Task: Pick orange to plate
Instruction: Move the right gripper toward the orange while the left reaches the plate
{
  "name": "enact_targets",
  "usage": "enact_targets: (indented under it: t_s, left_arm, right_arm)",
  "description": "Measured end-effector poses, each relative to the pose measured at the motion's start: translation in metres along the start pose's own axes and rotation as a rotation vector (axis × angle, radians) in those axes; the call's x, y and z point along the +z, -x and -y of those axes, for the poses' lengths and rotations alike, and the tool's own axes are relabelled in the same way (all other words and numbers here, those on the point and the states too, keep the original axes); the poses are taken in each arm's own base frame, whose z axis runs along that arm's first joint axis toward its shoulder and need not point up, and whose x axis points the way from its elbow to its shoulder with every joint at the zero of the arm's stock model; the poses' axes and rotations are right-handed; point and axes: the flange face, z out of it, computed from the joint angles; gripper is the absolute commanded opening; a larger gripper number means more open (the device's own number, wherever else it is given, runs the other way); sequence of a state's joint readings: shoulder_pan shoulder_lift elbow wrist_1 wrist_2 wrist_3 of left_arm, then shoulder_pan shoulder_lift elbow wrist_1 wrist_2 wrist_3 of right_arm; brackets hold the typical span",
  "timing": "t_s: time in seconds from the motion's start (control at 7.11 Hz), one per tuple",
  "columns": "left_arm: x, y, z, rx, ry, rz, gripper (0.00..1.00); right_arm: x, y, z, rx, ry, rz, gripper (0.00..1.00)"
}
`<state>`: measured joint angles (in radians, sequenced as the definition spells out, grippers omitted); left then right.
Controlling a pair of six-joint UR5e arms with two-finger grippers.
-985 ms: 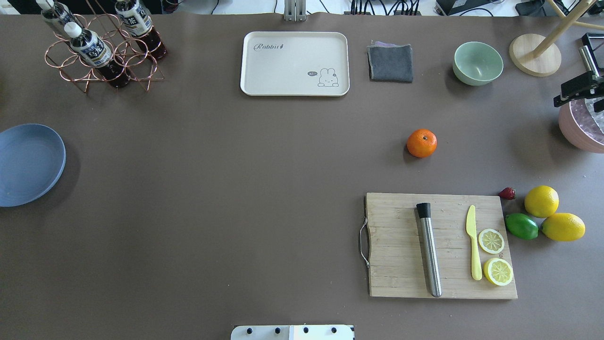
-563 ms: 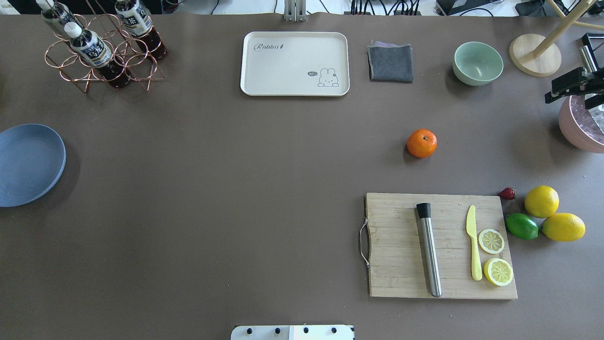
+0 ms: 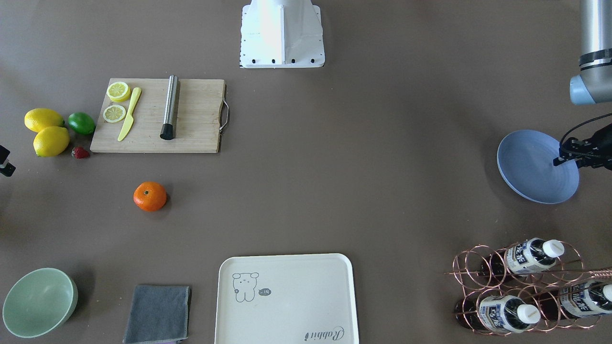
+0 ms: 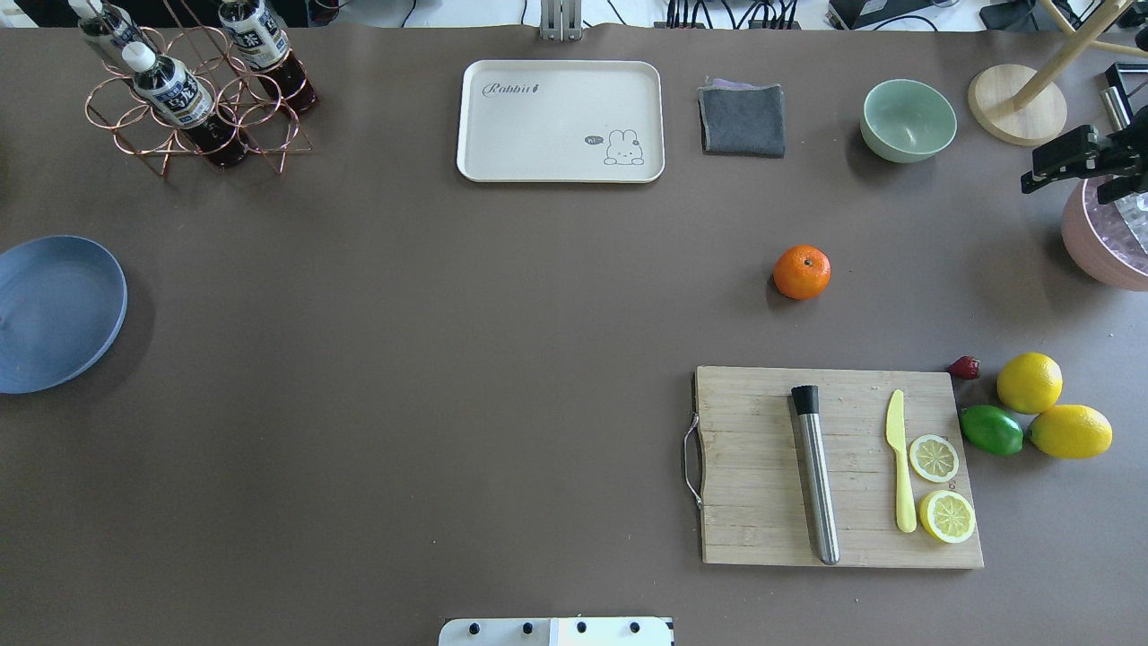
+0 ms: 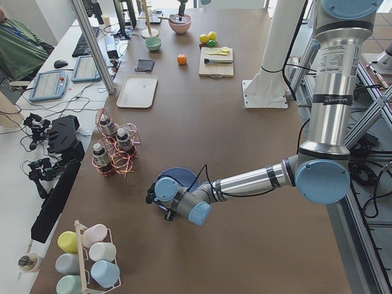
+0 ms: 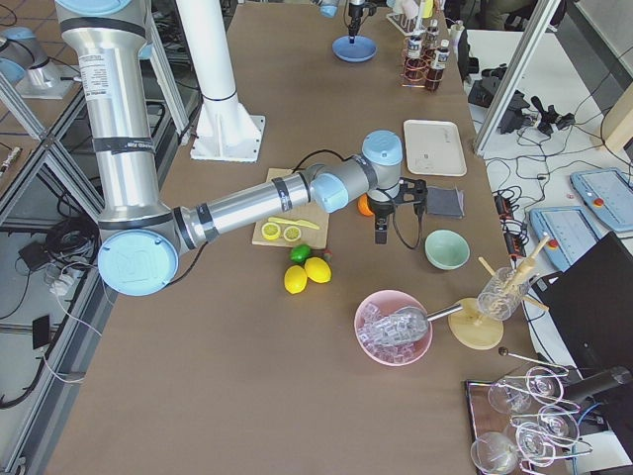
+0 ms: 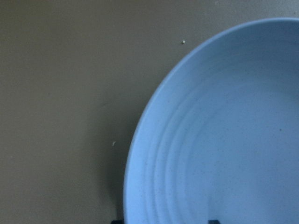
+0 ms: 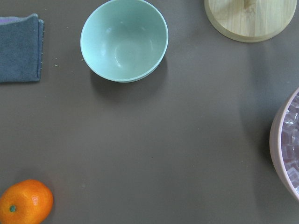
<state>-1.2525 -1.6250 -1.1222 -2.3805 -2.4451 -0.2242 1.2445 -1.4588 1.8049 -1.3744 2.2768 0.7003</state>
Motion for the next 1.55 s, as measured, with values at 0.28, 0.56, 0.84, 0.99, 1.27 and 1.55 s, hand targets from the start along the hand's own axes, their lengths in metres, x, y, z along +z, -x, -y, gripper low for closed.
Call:
enact_targets:
  t_s: [0.28,0.56,0.84,0.99,1.27,1.55]
  left_arm:
    - [-0.005,0.002,0.001,-0.053,-0.008,-0.003,0.0]
    - [-0.028,0.0,0.009,-0.091,-0.029,-0.072,0.0]
    - [-0.07,-0.028,0.031,-0.119,-0.037,-0.182,0.0]
    - [-0.088,-0.047,0.039,-0.137,-0.043,-0.217,0.0]
    - [-0.121,-0.106,0.059,-0.224,-0.066,-0.259,0.0]
    - [-0.114,-0.191,0.07,-0.294,-0.071,-0.256,0.0]
  right_arm:
    - [-0.002,0.004,0.002,0.004,-0.006,0.002,1.0]
    - [-0.004,0.007,0.003,0.002,-0.011,0.005,1.0]
    - [-0.004,0.007,0.002,0.002,-0.01,0.005,1.0]
    - [-0.002,0.008,0.002,-0.001,-0.01,0.002,1.0]
    - [0.01,0.023,-0.003,-0.016,-0.012,-0.021,1.0]
    - [0.033,0.072,-0.012,0.021,-0.016,-0.032,1.0]
